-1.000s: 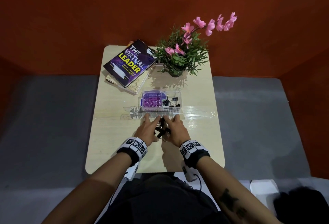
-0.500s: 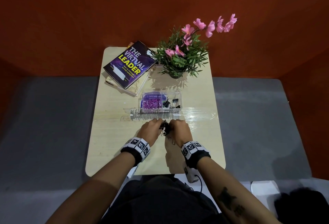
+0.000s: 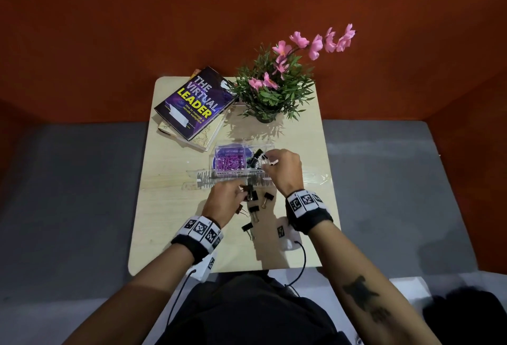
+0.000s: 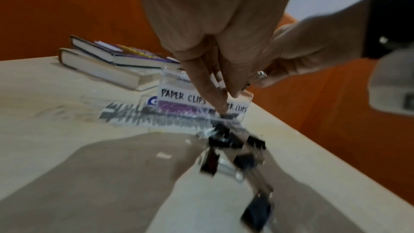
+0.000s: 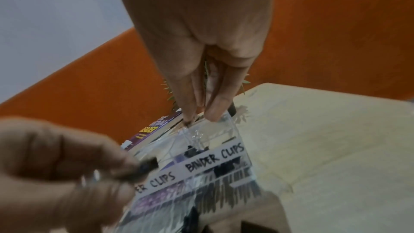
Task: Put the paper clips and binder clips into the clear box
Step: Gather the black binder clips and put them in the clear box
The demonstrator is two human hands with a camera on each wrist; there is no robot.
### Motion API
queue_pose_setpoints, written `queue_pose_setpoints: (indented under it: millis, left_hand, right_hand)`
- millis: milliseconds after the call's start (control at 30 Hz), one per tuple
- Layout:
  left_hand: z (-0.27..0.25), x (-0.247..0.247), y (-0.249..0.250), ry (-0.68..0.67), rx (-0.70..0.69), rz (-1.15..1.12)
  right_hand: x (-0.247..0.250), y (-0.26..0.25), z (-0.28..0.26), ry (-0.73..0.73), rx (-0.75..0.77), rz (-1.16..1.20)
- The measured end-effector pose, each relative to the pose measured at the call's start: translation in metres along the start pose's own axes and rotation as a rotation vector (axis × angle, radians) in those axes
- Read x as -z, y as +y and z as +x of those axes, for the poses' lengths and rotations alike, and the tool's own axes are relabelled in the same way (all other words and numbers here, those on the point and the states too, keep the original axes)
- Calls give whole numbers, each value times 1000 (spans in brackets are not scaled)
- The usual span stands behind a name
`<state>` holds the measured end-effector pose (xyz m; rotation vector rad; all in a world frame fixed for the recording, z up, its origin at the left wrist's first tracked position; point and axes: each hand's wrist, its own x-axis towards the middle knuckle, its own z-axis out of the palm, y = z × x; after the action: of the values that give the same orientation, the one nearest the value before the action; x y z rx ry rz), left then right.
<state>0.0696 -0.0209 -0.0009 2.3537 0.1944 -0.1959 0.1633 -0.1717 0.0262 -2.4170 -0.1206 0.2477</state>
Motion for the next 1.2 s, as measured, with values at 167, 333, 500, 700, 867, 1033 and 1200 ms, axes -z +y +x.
queue_pose_setpoints:
  millis: [167, 333, 500, 700, 867, 1033, 1200]
  left_hand:
    - [35, 13, 36, 84, -27, 12]
    - [49, 15, 47, 47, -6, 129]
    - [9, 6, 8, -105, -13, 327]
    - [0, -18, -18, -439, -29, 500]
    - [-2, -27, -19, -366, -29, 303]
    - [1, -35, -15, -247, 18, 254]
    - [5, -37, -8, -187, 127, 252]
  right_hand:
    - [3, 13, -11, 79, -93, -46]
    - [-16, 40, -44, -110, -145, -68]
    - [-44, 50, -67, -355, -55, -163]
    - [-64, 40, -82, -397, 13, -349]
    - [-65, 38, -77, -315, 38, -236]
    - [-66, 30, -72, -279, -11, -162]
    - [-62, 24, -67, -266, -50, -131]
